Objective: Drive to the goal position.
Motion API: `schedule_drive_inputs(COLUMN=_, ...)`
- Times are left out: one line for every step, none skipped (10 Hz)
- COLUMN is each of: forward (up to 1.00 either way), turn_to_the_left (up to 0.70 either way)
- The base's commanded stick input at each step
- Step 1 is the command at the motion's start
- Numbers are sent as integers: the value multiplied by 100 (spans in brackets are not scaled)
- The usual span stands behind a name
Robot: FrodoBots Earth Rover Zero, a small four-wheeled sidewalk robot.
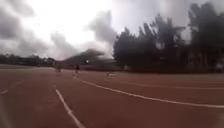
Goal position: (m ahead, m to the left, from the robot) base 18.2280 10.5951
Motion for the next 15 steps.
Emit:
schedule_drive_inputs(forward=85, turn_to_the_left=0)
schedule_drive_inputs(forward=85, turn_to_the_left=0)
schedule_drive_inputs(forward=85, turn_to_the_left=0)
schedule_drive_inputs(forward=85, turn_to_the_left=0)
schedule_drive_inputs(forward=85, turn_to_the_left=0)
schedule_drive_inputs(forward=85, turn_to_the_left=0)
schedule_drive_inputs(forward=85, turn_to_the_left=0)
schedule_drive_inputs(forward=85, turn_to_the_left=0)
schedule_drive_inputs(forward=85, turn_to_the_left=0)
schedule_drive_inputs(forward=85, turn_to_the_left=0)
schedule_drive_inputs(forward=85, turn_to_the_left=0)
schedule_drive_inputs(forward=85, turn_to_the_left=0)
schedule_drive_inputs(forward=85, turn_to_the_left=0)
schedule_drive_inputs(forward=85, turn_to_the_left=0)
schedule_drive_inputs(forward=85, turn_to_the_left=0)
